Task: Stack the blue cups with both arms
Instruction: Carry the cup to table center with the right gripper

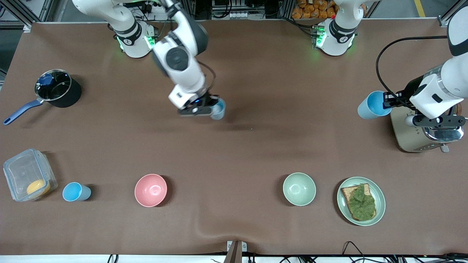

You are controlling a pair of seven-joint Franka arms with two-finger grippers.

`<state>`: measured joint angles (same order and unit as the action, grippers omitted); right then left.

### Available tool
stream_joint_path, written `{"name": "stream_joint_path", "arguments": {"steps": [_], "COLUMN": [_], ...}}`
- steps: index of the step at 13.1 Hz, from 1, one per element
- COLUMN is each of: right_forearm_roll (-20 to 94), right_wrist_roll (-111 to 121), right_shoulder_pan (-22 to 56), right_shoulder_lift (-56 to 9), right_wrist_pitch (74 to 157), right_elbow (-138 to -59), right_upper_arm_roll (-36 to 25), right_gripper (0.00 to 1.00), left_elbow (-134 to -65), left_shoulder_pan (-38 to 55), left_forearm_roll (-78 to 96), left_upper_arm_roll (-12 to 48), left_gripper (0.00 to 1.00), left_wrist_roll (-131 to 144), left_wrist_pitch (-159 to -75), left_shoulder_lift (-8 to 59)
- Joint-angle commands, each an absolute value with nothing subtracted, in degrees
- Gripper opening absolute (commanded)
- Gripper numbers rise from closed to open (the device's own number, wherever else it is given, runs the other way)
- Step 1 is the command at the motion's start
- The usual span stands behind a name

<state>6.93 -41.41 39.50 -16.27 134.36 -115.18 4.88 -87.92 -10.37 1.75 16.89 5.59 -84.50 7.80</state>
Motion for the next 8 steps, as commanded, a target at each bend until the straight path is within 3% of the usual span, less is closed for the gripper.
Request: {"name": "stream_joint_path", "arguments": {"steps": [1, 4, 8], "right_forearm_roll": [8.1, 8.0, 8.0], "right_wrist_roll": [-47.0, -51.6, -53.9], "right_shoulder_pan": [44.5, 48.0, 49.2], "right_shoulder_lift": [-20.6, -23.3, -25.4], "right_wrist_pitch": [138.8, 139.2, 140.7], "right_elbow": [-113.2, -110.7, -110.5], "right_upper_arm_roll": [4.0, 4.0, 4.0], "right_gripper": [0.0, 0.0, 0.0], "left_elbow": [-87.3, -87.2, -87.1], "left_shoulder_pan": [-10.7, -9.8, -9.5], "left_forearm_roll": [3.3, 5.5, 5.9], "left_upper_arm_roll": [17.1, 18.0, 24.8], "left_gripper": [0.0, 0.0, 0.0], "left_wrist_roll": [6.3, 6.7, 7.3], "left_wrist_pitch": [-82.2, -82.2, -83.9], "left_shoulder_lift": [7.7, 7.7, 8.3]}}
